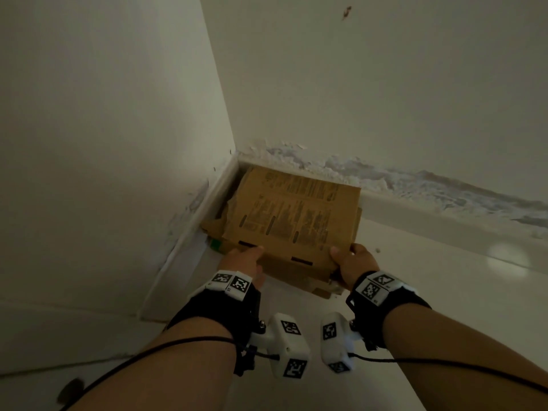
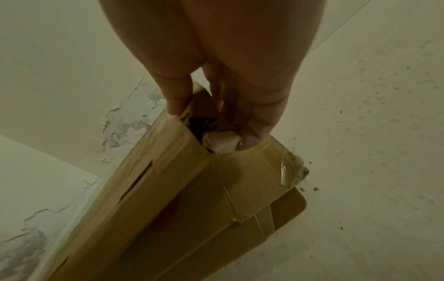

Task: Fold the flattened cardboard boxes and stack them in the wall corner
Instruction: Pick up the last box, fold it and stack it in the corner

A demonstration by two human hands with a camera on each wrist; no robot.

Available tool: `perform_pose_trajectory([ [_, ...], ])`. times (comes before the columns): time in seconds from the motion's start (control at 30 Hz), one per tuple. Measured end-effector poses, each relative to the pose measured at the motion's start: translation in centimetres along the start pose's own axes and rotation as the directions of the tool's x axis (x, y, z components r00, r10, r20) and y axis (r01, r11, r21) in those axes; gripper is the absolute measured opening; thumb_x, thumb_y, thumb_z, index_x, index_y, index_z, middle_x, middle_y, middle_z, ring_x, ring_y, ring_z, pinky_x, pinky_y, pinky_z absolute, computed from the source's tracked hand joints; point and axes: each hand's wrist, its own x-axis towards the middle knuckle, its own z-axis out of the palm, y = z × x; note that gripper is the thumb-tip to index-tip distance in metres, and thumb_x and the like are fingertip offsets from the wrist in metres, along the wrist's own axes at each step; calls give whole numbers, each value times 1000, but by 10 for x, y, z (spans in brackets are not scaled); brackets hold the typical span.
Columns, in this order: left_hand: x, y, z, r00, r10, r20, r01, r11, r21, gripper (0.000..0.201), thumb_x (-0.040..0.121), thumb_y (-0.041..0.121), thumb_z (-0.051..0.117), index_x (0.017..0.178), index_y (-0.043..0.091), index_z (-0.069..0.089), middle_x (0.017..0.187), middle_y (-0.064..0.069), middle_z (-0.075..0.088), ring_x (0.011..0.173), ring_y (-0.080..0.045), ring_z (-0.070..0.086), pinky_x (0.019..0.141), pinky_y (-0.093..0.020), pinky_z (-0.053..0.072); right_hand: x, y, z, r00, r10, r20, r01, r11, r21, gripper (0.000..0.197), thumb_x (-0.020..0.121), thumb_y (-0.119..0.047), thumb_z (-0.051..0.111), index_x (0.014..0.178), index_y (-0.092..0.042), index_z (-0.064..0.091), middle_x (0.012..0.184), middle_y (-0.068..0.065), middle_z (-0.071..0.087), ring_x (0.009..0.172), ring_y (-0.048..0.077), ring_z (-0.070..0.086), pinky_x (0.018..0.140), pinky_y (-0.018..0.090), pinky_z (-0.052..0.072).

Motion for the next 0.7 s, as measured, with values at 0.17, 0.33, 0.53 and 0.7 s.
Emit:
perform_pose_trajectory([
  [0.17, 13, -4, -1, 999, -6, -37, 6, 1000, -15, 46, 87, 19, 56, 130, 5, 45, 78, -4, 48, 71, -17, 50, 73, -33, 47, 19, 10, 15, 998, 43, 52, -44, 999, 6, 58, 87, -35, 58, 137, -11, 39, 123, 19, 61, 97, 41, 65, 85, 52, 54],
  [0.33, 15, -6, -1, 1000, -21, -22, 20, 999, -30, 47, 88, 20, 54, 131, 7, 43, 92, -10, 56, 87, -23, 55, 86, -36, 44, 27, 16, 18, 998, 25, 59, -22, 999, -46, 58, 86, -35, 58, 134, -9, 40, 130, 17, 56, 111, 40, 58, 93, 52, 49],
  [0.53, 17, -6, 3, 1000, -21, 16, 21, 1000, -1, 49, 89, 18, 52, 136, 9, 41, 138, -17, 48, 127, -32, 47, 90, -37, 42, 21, 9, 6, 998, 35, 59, -29, 994, -101, 71, 86, -43, 57, 145, -13, 30, 143, 13, 45, 117, 34, 55, 96, 39, 48],
  [0.7, 9, -1, 4, 998, 60, 32, -61, 998, 26, 40, 91, 15, 49, 130, 7, 47, 79, -2, 47, 80, -23, 51, 77, -36, 47, 5, -2, -12, 1000, 5, 30, -2, 995, -100, 73, 87, -42, 56, 147, -14, 26, 148, 12, 40, 126, 32, 48, 86, 30, 40],
])
